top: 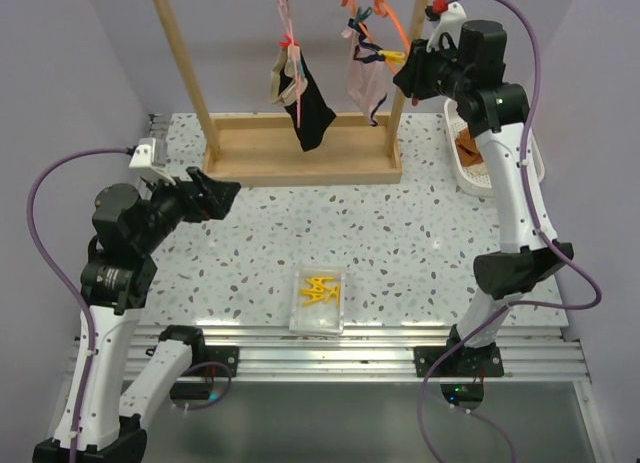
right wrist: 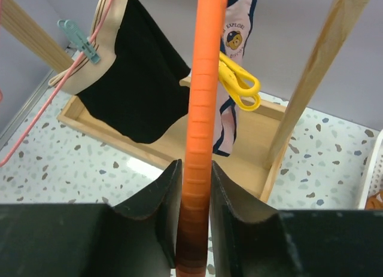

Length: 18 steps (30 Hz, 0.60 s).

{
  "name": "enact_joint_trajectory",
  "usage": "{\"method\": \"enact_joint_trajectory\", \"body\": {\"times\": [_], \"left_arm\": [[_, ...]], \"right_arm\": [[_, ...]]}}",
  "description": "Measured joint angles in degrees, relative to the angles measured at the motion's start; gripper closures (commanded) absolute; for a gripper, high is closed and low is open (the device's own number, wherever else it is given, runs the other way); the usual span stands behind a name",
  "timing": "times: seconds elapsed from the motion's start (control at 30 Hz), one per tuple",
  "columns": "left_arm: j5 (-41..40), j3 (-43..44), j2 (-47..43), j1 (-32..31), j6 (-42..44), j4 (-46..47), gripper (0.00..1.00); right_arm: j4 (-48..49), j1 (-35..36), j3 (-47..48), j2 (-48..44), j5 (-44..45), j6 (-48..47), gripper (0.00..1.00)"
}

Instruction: Remove the underwear clipped to the hanger

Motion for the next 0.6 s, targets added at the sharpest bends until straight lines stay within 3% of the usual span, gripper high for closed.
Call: {"method": "enact_joint_trajectory", "body": {"times": [0.1, 0.47, 0.6], "left_arm": [[-0.1, 0.0, -0.1, 0.0, 0.2, 0.0, 0.0], [-1.9, 1.3, 0.7, 0.0, 0.5, -2.6, 0.0], [-2.8, 4.9, 2.1, -0.1, 0.8, -3.4, 0.0]], "right_arm": [[-0.3, 0.4, 0.3, 0.2, 1.5, -0.2, 1.0], [1.5, 3.7, 0.4, 0.2, 7.1, 0.0, 1.0], [7.3, 6.1, -6.4, -4.7, 10.0, 1.0, 1.0]]}}
